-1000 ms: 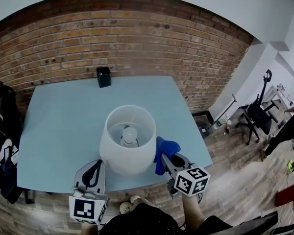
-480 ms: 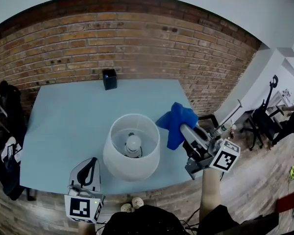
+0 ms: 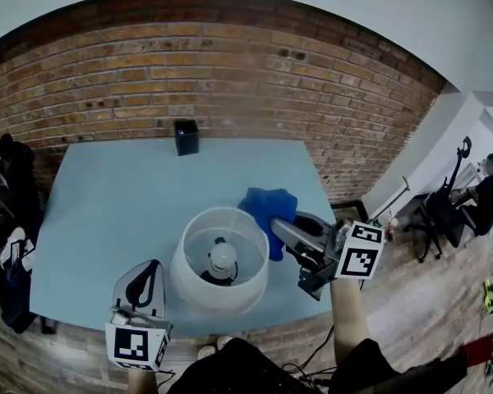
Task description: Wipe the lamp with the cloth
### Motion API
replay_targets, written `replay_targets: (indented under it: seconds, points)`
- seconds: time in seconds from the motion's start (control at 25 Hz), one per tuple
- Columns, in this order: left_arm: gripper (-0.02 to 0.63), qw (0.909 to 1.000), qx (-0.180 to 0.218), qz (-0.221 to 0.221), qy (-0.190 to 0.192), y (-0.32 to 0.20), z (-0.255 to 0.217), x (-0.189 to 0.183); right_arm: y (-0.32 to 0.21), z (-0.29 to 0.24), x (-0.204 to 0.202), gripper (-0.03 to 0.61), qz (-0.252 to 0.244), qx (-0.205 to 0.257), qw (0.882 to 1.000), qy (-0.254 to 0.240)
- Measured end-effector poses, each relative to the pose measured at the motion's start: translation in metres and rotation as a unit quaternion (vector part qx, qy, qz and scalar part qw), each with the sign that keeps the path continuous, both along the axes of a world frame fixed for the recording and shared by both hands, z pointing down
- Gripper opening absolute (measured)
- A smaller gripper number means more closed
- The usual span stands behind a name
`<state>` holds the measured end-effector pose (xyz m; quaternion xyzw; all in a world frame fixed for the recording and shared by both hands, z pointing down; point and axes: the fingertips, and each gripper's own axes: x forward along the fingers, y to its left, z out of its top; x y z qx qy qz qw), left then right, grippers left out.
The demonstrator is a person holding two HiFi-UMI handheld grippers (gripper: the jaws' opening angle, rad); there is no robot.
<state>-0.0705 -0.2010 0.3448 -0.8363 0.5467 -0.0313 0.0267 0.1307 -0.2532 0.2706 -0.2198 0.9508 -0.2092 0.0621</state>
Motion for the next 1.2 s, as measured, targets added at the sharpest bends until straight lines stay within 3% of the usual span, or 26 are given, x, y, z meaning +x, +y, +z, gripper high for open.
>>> replay_targets:
  seconds: [0.28, 0.64, 0.88, 1.04, 1.2]
  points:
    - [0.008, 0.9998, -0.014, -0.007, 0.008, -0.005, 0.011, 0.002, -0.02, 0.041, -0.002, 0.058, 0.003, -0.03, 0.998, 0.049]
    - [0.008, 0.9993, -0.027, -0.023, 0.01, -0.006, 0.023, 0.001, -0.035, 0.092, 0.007, 0.058, 0.001, -0.082, 0.994, 0.067]
    - [0.008, 0.999, -0.035, -0.028, 0.004, -0.008, 0.029, 0.0, -0.044, 0.134, 0.017, 0.058, 0.014, -0.133, 0.988, 0.078]
    - [0.008, 0.9979, -0.056, -0.03, -0.004, -0.011, 0.035, -0.003, -0.057, 0.151, 0.029, 0.058, 0.02, -0.15, 0.982, 0.113]
    - [0.008, 0.9987, -0.031, -0.039, -0.008, -0.02, 0.023, -0.009, -0.073, 0.113, 0.03, 0.058, -0.015, -0.139, 0.988, 0.065]
